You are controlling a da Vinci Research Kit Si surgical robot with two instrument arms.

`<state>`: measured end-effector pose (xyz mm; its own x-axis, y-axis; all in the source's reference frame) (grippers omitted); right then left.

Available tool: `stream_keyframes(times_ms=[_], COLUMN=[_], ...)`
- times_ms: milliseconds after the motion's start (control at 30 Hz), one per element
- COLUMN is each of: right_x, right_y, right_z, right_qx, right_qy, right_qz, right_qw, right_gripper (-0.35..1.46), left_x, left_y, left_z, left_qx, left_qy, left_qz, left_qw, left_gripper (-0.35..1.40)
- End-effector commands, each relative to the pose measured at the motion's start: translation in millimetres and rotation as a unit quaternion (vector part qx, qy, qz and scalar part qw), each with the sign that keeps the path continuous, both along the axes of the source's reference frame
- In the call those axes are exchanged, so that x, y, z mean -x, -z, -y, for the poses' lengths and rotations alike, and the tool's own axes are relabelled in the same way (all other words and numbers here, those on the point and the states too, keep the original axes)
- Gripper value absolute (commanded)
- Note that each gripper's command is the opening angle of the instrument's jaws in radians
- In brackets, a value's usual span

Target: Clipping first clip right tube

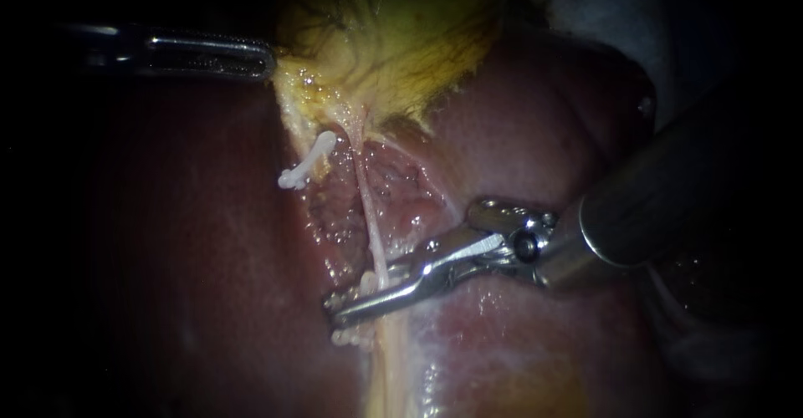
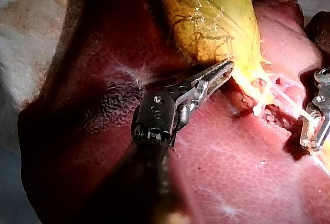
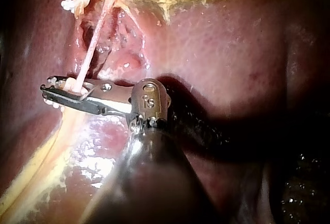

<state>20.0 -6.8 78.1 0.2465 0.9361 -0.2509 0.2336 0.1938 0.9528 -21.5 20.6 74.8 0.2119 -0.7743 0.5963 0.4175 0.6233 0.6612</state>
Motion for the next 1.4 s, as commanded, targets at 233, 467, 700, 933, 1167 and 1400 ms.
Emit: stream_keyframes(times_ms=[233, 467, 700, 933, 1167, 1400], right_x=[-0.4, -0.9, -0.8, -0.3, -0.1, -0.4], right_y=[-0.4, -0.8, -1.2, -1.2, -0.5, 1.5], right_z=[-0.2, -0.6, -1.4, -2.4, -1.8, -0.7], right_qx=[0.0, 0.011, 0.037, 0.047, 0.048, 0.047], right_qy=[-0.001, -0.03, -0.054, -0.06, -0.031, -0.018], right_qz=[0.0, 0.004, 0.0, 0.0, -0.015, -0.024], right_qw=[1.0, 0.9995, 0.9979, 0.9971, 0.9982, 0.9984], right_gripper=[0.35, 0.57, 0.59, 0.6, 0.6, 0.6], left_x=[0.0, 0.0, 0.1, 0.1, 0.1, 0.1], left_y=[0.0, 0.0, 0.0, 0.0, -0.1, -0.1], left_z=[0.0, 0.0, 0.1, 0.1, 0.1, 0.1], left_qx=[0.0, 0.0, 0.0, 0.0, 0.0, 0.0], left_qy=[0.0, 0.0, 0.0, 0.0, 0.0, 0.0], left_qz=[0.0, 0.0, 0.0, 0.0, 0.0, 0.0], left_qw=[1.0, 1.0, 1.0, 1.0, 1.0, 1.0], left_gripper=[-0.35, -0.35, -0.35, -0.35, -0.35, -0.35])
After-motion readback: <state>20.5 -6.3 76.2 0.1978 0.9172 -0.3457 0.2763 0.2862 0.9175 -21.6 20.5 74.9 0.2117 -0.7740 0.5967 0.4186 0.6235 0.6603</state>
